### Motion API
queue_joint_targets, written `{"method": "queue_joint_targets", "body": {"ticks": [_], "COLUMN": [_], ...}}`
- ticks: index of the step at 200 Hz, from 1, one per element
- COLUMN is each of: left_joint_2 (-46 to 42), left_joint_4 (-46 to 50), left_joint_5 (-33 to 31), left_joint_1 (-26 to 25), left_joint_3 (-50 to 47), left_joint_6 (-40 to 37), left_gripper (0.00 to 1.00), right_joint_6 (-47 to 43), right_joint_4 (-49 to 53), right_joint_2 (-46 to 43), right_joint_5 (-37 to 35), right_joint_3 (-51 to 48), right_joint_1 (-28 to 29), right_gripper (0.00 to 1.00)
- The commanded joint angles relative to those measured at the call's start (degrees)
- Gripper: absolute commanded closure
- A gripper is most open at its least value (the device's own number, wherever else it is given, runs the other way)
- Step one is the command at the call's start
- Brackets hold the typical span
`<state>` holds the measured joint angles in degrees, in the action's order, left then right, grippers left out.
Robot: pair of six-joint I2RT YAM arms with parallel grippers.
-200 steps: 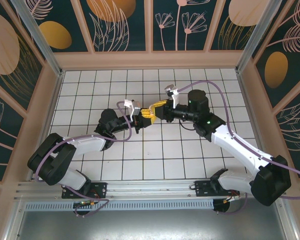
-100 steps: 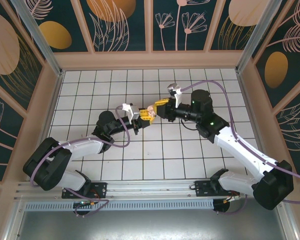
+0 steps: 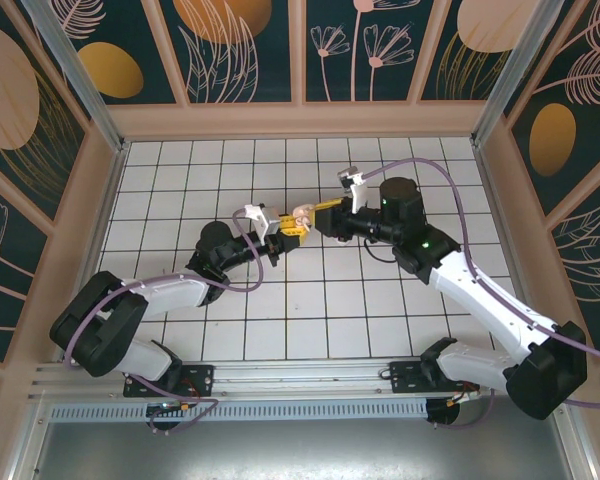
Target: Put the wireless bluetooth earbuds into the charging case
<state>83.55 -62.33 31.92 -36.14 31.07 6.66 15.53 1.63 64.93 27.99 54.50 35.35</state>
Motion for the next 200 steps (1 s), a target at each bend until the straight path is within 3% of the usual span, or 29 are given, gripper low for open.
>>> {"method": "queue_joint_targets", "body": {"ticks": [1,69,136,200], "left_joint_2": [0.73,1.79,4.55,5.15], "left_joint_4": [-0.99,-0.03,8.82,8.99], "left_joint_5": [-1.36,-2.52,-13.02,-12.43], "left_joint_1": [-0.39,-0.4,-0.3,-0.26], "left_joint_3": [0.92,1.32,4.0,2.78], "left_joint_6": [-0.13,-0.15,2.43,4.51], "left_gripper": [0.95,0.95,0.96,0.96], "right_joint_6": [3.03,6.18,9.31,15.09], "right_joint_4": [6.24,22.71,31.03,43.72], "right_joint_2": [0.76,6.55,13.63,13.65], "right_joint_5": [-1.85,-9.97,-14.63,-16.31], "right_joint_3": [4.71,13.53,9.13,1.5], "right_joint_1": [0.05,1.57,-3.14,-3.21], "right_gripper": [0.66,0.64,0.63,0.61]}}
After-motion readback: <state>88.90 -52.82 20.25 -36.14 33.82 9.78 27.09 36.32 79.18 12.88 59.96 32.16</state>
